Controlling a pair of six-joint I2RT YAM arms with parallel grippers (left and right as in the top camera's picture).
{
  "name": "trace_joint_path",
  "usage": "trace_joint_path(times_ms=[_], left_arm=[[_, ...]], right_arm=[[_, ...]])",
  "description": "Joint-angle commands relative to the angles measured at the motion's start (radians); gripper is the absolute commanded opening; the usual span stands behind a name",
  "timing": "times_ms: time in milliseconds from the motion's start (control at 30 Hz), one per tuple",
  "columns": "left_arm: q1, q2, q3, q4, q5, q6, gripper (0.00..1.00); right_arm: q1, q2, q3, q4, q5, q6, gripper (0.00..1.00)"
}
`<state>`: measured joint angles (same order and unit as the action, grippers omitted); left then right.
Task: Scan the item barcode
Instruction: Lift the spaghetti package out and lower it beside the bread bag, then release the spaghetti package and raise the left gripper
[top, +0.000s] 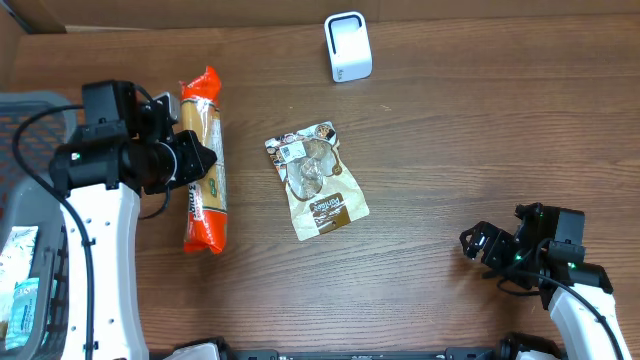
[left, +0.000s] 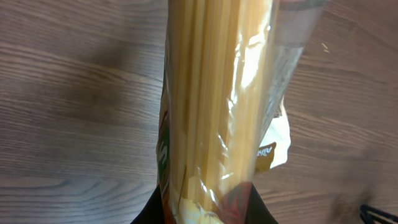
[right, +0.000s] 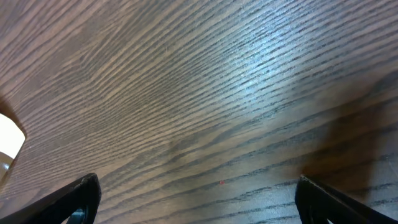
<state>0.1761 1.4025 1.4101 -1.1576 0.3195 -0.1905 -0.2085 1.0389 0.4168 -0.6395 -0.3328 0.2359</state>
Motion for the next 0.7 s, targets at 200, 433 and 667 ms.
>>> trace_joint_path(times_ms=[200, 433, 667], left_arm=[[-0.058, -0.017, -0.209, 0.136, -0.154, -0.094, 0.04], [-0.170, 0.051, -0.233, 0.165, -0.395, -0.166, 0.04], [-0.191, 0.180, -0.233, 0.204, -0.398, -0.109, 0.04]], right_arm=[[0.004, 0.000, -0.002, 0.006, 0.003, 0.004, 1.00], [0.004, 0.000, -0.001, 0.006, 0.003, 0.004, 1.00], [0.003, 0.000, -0.002, 0.006, 0.003, 0.004, 1.00]])
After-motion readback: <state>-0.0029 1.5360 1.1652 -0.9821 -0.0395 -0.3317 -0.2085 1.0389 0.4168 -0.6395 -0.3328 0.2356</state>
